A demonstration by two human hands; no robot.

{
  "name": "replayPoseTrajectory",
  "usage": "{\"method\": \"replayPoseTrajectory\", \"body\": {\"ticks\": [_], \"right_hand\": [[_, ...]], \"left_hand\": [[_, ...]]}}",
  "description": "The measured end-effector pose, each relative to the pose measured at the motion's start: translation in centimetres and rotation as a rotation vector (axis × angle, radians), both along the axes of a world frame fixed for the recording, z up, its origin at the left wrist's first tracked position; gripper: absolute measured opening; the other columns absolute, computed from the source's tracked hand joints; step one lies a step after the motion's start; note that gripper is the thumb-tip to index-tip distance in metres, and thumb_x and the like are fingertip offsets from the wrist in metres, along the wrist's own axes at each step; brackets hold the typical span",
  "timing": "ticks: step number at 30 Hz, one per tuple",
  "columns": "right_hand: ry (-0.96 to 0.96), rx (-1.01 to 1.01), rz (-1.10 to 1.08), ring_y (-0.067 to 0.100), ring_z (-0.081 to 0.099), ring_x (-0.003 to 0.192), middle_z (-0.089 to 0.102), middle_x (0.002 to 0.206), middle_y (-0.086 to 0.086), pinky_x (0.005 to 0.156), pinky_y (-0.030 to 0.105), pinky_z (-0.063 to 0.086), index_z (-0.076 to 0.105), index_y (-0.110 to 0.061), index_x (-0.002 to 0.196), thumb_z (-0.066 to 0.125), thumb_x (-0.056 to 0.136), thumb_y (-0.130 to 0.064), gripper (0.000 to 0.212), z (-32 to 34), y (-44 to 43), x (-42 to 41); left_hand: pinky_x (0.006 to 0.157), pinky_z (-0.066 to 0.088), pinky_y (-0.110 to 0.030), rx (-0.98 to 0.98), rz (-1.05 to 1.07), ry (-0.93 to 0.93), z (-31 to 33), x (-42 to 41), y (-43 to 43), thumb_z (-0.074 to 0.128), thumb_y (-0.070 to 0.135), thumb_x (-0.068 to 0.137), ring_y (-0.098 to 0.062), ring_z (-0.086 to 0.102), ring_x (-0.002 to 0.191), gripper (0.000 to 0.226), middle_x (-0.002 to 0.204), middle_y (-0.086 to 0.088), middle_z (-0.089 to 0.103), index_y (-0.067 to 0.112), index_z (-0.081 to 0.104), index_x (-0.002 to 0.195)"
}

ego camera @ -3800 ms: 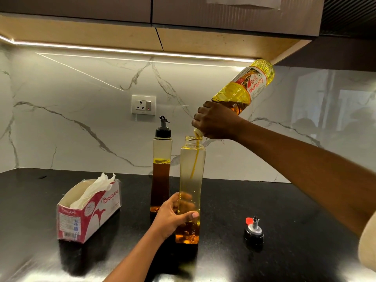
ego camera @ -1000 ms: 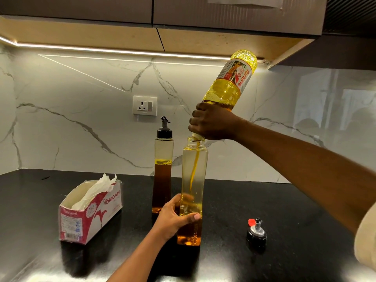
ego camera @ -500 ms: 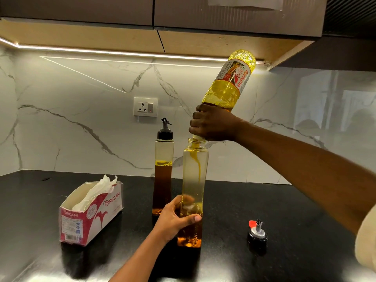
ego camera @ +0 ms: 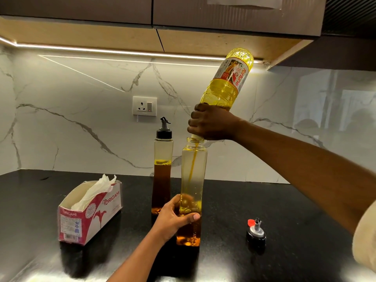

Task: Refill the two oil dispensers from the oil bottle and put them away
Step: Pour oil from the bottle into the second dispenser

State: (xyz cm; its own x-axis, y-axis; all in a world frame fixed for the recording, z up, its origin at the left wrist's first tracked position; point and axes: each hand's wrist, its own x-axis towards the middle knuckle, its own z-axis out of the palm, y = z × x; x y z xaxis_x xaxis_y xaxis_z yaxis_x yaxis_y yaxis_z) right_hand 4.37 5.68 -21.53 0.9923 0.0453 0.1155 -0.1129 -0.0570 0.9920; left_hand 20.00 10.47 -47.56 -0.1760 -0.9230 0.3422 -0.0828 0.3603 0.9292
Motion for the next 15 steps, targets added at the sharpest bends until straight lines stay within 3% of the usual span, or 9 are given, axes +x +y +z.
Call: {"method": "replayPoseTrajectory", "body": {"ticks": [9,15], "right_hand": [[0.01,-0.028,-0.011,0.022,0.062,0.066,0.063,0.07,0.002,0.073,0.034,0.053,0.061,-0.014,0.076,0.066,0.078,-0.019,0.007,-0.08,-0.1,0.0],[0.004,-0.034,-0.016,0.022,0.062,0.066,0.063,0.071,0.002,0.074,0.034,0.053,0.062,-0.013,0.077,0.066,0.079,-0.019,0.007,-0.1,-0.05,-0.07]], "left_hand": [[0.076,0.053,-0.02,0.018,0.009,0.008,-0.19,0.12,-0.23,0.087,0.06,0.041,-0.01,0.069,0.097,0.081,0.099,0.005,0.073,0.025,0.061,0.109],[0.083,0.051,-0.023,0.017,0.009,-0.004,-0.37,0.14,-0.38,0.086,0.066,0.038,-0.01,0.068,0.099,0.084,0.101,0.003,0.073,0.026,0.061,0.108]]}}
